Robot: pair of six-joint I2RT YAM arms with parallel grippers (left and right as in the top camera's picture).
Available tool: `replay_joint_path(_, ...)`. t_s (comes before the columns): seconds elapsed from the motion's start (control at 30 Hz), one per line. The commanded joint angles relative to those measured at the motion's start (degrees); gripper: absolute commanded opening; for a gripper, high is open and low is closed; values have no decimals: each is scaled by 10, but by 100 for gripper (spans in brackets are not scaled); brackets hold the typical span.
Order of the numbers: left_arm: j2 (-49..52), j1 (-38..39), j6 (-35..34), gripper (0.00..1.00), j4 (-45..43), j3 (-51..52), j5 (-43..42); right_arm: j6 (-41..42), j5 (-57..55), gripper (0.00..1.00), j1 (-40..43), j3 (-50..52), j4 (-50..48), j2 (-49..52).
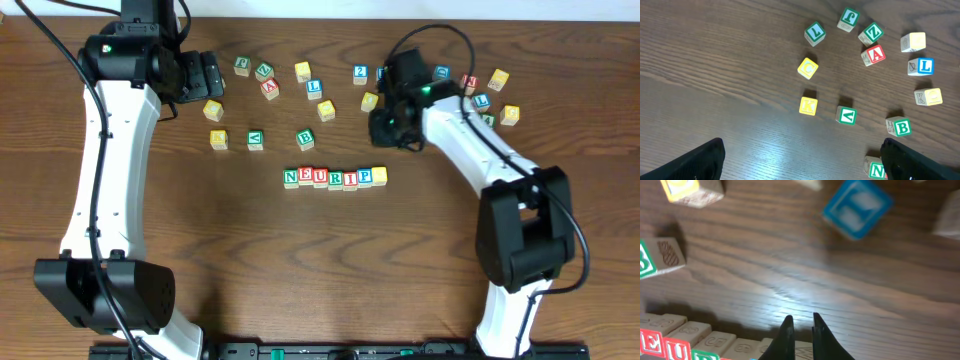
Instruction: Spell out NEURIPS
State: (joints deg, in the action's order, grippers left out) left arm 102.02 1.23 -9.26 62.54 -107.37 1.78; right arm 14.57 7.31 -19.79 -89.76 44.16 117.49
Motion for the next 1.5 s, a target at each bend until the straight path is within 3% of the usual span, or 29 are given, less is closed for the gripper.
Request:
replay_joint_path(0.0, 7, -2, -9, 98, 0, 3, 0, 22, -6, 5, -18, 7, -3, 13)
replay_joint_path(0.13, 7, -2, -9, 98, 0, 3, 0, 53, -38, 3, -27, 7, -1, 23)
replay_joint_path(1.47, 7, -2, -9, 98, 0, 3, 0, 51, -39, 2, -28, 14, 36, 44)
